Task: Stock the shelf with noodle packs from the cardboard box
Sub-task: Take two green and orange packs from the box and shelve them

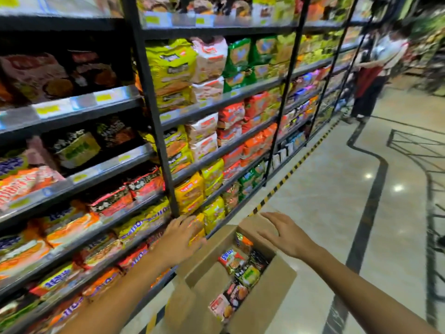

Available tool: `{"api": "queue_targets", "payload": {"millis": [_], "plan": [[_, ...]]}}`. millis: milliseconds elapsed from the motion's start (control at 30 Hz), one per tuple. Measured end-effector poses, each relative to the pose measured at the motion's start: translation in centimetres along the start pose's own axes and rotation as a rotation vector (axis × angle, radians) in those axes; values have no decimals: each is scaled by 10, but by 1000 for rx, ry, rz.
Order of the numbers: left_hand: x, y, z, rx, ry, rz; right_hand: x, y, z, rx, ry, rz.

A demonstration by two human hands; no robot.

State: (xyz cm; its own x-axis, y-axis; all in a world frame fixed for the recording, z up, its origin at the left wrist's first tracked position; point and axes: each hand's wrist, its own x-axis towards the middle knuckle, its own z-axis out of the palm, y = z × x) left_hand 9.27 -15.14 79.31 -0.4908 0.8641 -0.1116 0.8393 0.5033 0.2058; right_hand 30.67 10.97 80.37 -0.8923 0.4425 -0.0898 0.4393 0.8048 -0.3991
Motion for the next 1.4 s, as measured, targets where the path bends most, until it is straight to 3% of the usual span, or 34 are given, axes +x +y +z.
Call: {"api": "queue_targets", "payload": {"millis": [333,500,767,1000,1200,1400], "plan": [[79,61,67,-127,-81,-102,48,107,-3,-23,-193,8],[119,43,91,-189,-106,-135,104,125,15,4,-261,17],[205,7,154,-295,-279,-176,181,164,41,-12,-348,99],[263,-13,192,-479,-294,-354,269,200,76,20,-497,128],[305,-49,312,-559,-272,-599,374,249,164,85,-585,101],[350,-68,495,-671,-255,-662,432,348,344,122,-650,137]]}}
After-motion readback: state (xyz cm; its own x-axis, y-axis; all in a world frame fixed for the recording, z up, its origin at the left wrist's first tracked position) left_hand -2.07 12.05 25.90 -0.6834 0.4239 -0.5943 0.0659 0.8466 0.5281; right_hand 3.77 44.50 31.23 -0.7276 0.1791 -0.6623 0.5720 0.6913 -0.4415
